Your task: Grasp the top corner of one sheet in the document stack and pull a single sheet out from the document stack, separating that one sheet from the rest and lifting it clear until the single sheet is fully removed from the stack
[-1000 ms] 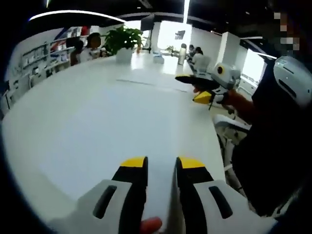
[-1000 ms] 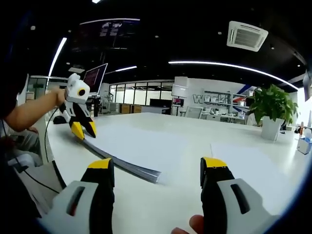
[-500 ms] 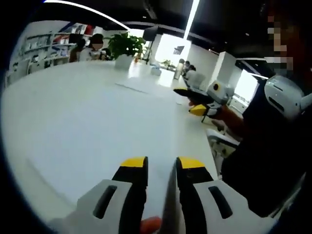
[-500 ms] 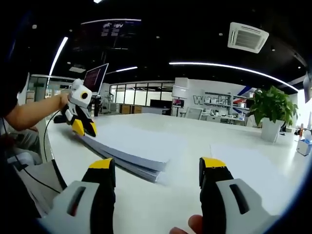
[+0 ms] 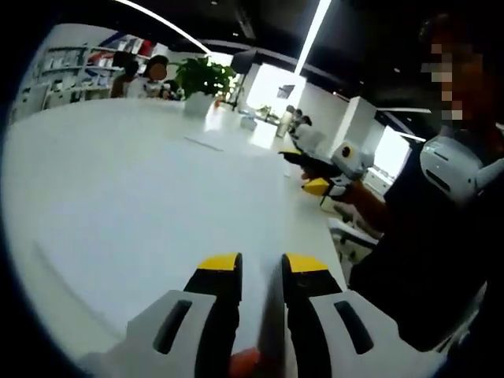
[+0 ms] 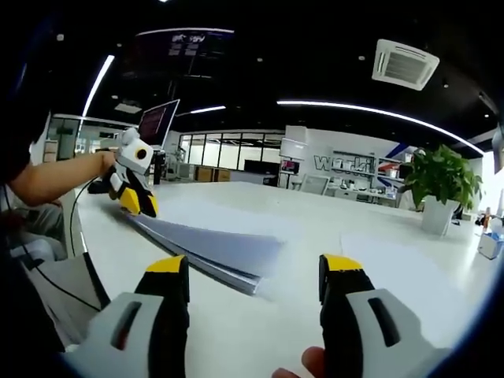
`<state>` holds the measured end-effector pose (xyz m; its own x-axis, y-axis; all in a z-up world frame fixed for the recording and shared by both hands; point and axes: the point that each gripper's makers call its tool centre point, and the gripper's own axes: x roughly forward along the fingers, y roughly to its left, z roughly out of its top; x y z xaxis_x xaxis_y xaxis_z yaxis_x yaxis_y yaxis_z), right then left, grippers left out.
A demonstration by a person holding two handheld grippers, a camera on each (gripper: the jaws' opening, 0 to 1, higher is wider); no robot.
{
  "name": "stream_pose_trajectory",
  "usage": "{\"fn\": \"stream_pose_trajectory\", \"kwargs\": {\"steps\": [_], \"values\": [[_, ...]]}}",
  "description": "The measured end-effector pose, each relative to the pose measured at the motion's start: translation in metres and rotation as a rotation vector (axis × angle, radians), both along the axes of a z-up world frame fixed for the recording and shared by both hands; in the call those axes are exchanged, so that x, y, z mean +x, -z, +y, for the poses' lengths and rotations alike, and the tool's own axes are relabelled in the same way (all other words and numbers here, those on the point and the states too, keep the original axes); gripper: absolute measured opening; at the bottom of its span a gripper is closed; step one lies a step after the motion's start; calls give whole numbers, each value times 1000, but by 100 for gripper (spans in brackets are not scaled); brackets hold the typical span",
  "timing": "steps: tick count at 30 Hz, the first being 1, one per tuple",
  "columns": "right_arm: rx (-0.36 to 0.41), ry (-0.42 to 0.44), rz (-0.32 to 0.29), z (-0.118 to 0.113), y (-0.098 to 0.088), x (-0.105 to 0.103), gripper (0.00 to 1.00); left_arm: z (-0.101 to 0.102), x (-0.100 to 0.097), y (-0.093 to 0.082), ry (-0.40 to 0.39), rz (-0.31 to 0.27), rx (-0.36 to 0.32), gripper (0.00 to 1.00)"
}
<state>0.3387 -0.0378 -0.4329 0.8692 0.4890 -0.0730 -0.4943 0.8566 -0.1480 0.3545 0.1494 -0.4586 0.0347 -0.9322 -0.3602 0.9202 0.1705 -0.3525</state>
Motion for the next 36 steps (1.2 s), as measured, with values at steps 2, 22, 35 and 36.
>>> {"fn": "stream_pose_trajectory", "kwargs": {"steps": [2,22,35,36], "values": [[-13,3,-10,2,-1,0,63,0,0,0,-1,-1,-1,22],[-780,58,-477,56,-26,12,51,-2,-3,-1,0,-9,-8,22],[-994,33,-512,84,-5,39,38,-1,-2,0,7,-37,-3,22],[-1003,33,-514,85,-4,40,36,-1,-2,1,7,-39,-1,22]]}}
